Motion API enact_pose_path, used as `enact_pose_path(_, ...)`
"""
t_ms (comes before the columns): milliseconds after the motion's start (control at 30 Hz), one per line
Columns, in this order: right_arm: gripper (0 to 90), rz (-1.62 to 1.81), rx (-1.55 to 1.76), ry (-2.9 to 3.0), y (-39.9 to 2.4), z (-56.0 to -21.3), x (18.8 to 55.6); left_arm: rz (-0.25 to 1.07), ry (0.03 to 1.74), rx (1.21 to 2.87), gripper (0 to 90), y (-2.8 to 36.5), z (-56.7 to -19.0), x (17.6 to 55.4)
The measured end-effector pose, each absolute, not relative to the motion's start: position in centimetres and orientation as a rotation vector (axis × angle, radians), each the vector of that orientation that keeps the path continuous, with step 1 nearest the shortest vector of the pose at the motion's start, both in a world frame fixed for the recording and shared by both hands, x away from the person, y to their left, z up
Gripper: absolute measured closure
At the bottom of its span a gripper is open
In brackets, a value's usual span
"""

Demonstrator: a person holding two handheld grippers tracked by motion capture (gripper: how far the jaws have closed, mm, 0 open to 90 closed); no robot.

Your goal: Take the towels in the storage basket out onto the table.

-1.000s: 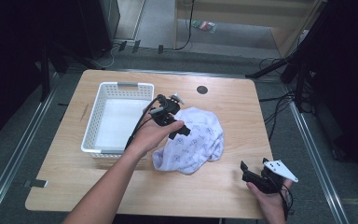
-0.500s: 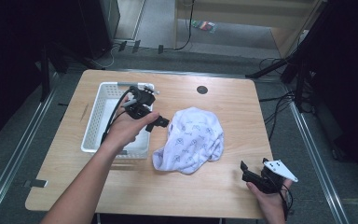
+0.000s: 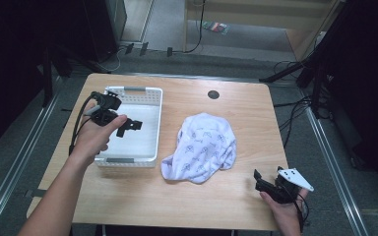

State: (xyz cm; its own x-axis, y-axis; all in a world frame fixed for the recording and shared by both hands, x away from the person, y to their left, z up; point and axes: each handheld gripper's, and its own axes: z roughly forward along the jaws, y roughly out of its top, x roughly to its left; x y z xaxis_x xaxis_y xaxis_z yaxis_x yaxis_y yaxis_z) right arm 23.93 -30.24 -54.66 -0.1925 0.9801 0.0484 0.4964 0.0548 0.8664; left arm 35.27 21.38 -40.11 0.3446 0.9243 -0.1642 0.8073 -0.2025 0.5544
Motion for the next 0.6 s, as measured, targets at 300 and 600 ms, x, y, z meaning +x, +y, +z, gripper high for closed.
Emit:
enact_pose_path(300, 12.0, 1.056, 1.485, 1.75, -30.2, -54.7, 24.0, 0.307, 1.591, 1.978, 0.0, 26.0, -41.4, 33.8)
enact_pose_path(600, 12.0, 1.05, 1.486, 1.751, -30.2, -54.7, 24.0, 0.337, 1.636, 1.905, 0.0, 29.7, -41.7, 31.9)
